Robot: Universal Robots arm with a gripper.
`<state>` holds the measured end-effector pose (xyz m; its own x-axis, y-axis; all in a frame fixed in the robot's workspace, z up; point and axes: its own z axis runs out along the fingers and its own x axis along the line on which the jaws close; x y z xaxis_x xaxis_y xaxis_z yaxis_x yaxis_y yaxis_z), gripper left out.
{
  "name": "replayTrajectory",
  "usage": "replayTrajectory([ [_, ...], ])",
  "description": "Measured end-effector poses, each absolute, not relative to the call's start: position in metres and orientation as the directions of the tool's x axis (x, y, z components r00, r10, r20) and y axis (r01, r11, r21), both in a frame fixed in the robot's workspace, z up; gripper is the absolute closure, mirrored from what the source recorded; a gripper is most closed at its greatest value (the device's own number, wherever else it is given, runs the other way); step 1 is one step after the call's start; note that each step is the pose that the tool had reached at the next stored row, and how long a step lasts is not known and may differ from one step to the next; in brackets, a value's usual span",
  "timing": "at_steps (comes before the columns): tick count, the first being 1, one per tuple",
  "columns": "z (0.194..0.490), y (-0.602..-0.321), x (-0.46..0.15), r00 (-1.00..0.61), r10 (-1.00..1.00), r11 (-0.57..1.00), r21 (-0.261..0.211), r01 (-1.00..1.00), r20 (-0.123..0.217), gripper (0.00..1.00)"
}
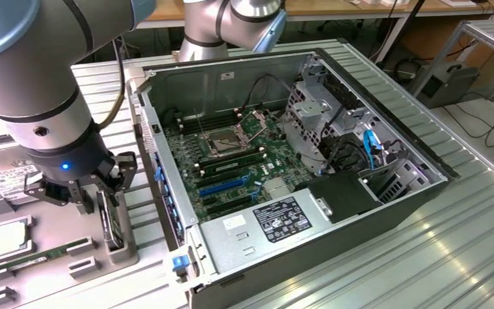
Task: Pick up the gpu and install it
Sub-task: 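Pick up the gpu and move the gpu toward the slot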
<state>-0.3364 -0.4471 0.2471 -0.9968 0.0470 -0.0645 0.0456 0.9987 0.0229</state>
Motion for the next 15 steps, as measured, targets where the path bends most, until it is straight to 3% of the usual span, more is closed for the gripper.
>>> replayTrajectory([
  [15,0.2438,-0.4471,-0.3374,-0.996,0.047,0.999,0.023,0.046,-0.072,0.58],
])
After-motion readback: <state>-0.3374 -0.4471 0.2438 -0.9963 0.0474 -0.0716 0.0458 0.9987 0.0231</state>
